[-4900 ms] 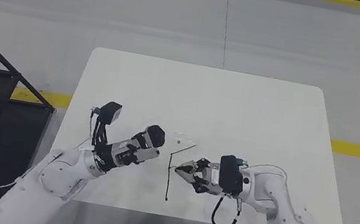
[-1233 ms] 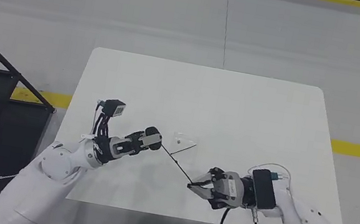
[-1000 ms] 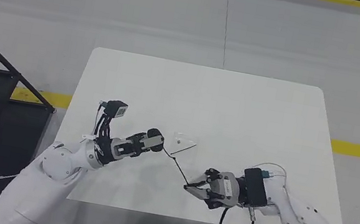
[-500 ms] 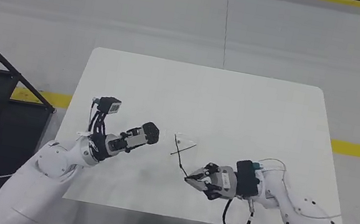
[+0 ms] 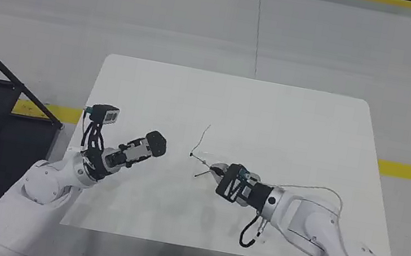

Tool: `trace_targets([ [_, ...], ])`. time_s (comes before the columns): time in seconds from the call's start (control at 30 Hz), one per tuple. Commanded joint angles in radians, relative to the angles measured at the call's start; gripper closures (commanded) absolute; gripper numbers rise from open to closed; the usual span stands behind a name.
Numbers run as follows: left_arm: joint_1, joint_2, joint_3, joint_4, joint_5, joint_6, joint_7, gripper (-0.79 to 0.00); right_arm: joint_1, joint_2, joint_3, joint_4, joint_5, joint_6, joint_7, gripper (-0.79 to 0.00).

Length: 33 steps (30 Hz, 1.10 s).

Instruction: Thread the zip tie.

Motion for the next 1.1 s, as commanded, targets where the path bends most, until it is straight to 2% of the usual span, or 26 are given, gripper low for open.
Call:
trace_targets([
  [0.0, 0.000, 0.000, 0.000, 0.000, 0.000, 0.000, 0.000, -0.785, 0.001, 0.000, -0.001, 0.007, 0.000, -0.011, -0.026, 0.000],
  [0.23, 0.000, 0.000, 0.000, 0.000, 0.000, 0.000, 0.000, -0.785, 0.001, 0.000, -0.001, 0.006, -0.007, -0.011, -0.022, 0.000],
  [0.3, 0.000, 0.000, 0.000, 0.000, 0.000, 0.000, 0.000, -0.785, -0.002, -0.002, 0.002, -0.017, -0.076, 0.056, 0.085, 0.000],
  [0.4, 0.000, 0.000, 0.000, 0.000, 0.000, 0.000, 0.000, -0.785, -0.010, -0.012, -0.009, -0.111, -0.164, 0.188, 0.315, 0.000],
  [0.57, 0.000, 0.000, 0.000, 0.000, 0.000, 0.000, 0.000, -0.785, -0.009, -0.031, -0.039, -0.218, -0.342, 0.266, 0.620, 0.000],
  [0.73, 0.000, 0.000, 0.000, 0.000, 0.000, 0.000, 0.000, -0.785, 0.007, -0.062, -0.103, -0.275, -0.501, 0.228, 0.862, 0.000],
  [0.9, 0.000, 0.000, 0.000, 0.000, 0.000, 0.000, 0.000, -0.785, 0.039, -0.116, -0.183, -0.258, -0.593, 0.173, 1.002, 0.000],
  [1.07, 0.000, 0.000, 0.000, 0.000, 0.000, 0.000, 0.000, -0.785, 0.080, -0.186, -0.263, -0.208, -0.652, 0.122, 1.109, 0.000],
])
